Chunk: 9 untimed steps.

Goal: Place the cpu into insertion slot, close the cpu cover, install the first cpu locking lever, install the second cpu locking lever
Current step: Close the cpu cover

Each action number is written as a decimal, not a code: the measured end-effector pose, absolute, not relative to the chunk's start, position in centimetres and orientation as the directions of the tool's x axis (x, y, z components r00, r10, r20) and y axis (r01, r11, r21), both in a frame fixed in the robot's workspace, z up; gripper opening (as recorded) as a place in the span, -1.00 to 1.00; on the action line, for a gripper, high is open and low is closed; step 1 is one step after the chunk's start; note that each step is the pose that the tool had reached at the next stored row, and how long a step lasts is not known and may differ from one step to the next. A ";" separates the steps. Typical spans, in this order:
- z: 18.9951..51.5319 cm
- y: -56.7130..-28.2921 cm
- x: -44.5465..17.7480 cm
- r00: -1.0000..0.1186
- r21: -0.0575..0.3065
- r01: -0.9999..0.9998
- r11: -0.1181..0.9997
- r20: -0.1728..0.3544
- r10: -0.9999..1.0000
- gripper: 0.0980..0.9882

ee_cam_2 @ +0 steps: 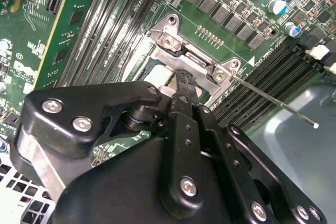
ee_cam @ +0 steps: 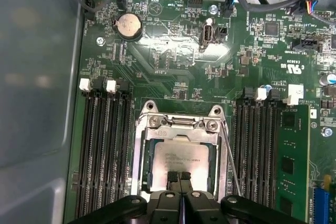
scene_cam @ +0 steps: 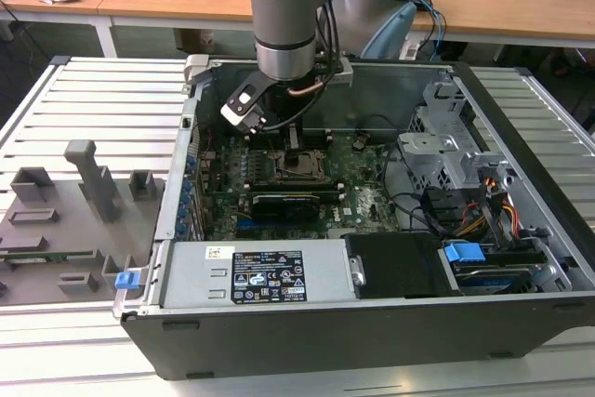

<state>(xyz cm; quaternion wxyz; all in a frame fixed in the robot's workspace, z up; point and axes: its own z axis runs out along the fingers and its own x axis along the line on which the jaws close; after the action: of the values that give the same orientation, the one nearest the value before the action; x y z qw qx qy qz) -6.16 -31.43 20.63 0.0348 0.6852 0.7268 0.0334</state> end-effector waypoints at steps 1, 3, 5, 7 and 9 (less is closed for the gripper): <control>20.6 -31.4 -6.2 -0.059 0.096 0.994 0.059 -0.005 0.998 -0.98; 20.5 -31.4 -6.2 -0.059 0.096 0.994 0.059 -0.005 0.998 -0.98; 20.4 -31.4 -6.2 -0.059 0.096 0.994 0.059 -0.005 0.998 -0.98; 20.4 -31.4 -6.2 -0.059 0.096 0.994 0.059 -0.005 0.998 -0.98; 21.0 -31.4 -6.2 -0.058 0.096 0.994 0.059 -0.005 0.998 -0.98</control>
<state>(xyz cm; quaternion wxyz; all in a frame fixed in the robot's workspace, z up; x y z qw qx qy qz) -6.21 -31.42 20.96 0.0346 0.6853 0.7267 0.0333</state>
